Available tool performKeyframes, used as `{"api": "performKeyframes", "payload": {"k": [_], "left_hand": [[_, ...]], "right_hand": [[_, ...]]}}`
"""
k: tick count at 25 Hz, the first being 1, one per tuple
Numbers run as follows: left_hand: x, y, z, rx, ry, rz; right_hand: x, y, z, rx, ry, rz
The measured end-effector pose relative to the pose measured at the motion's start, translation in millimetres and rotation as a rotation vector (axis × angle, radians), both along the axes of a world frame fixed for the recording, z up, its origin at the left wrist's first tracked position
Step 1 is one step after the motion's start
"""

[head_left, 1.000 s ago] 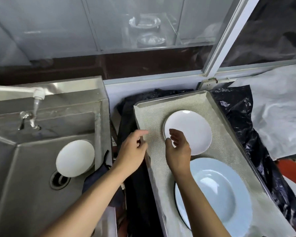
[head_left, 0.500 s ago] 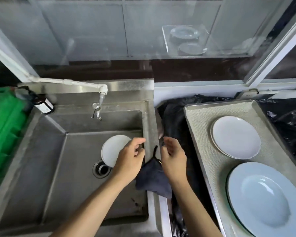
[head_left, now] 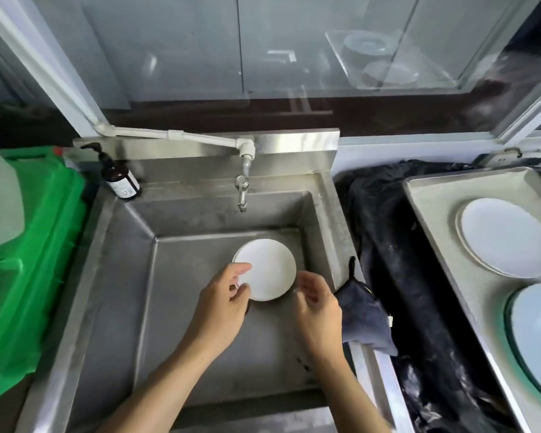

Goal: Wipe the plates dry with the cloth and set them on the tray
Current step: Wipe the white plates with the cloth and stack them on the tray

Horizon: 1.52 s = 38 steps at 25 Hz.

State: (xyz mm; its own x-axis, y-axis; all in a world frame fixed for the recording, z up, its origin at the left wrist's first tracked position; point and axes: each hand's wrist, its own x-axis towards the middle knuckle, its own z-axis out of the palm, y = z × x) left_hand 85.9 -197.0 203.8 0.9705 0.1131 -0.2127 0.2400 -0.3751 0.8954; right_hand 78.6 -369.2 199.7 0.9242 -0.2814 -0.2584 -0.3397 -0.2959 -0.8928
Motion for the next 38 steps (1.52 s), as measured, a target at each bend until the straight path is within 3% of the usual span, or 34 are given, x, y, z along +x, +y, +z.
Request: {"api": "performKeyframes", "payload": {"k": [11, 23, 28, 32, 38], "left_hand": [[16.2, 42.7, -105.4, -0.001, 0.082, 0.108], [84.6, 33.9, -236.3, 0.036, 0.195, 0.124], [100.3, 29.5, -256.2, 0.078, 0.278, 0.097], [108.7, 28.9, -262.2, 0.115, 0.345, 0.095], [119.4, 24.1, -268.8, 0.065, 0.414, 0.132]], "right_hand": [[36.4, 40.4, -93.0, -0.051, 0.129, 0.054], [112.0, 22.8, -241.3, -0.089, 0.168, -0.119], [128.1, 21.7, -273.1, -0.167, 0.129, -0.241], [137.2, 18.8, -287.1, -0.183, 0.229, -0.235], [139.5, 17.4, -287.9, -0.176, 0.187, -0.266]]}}
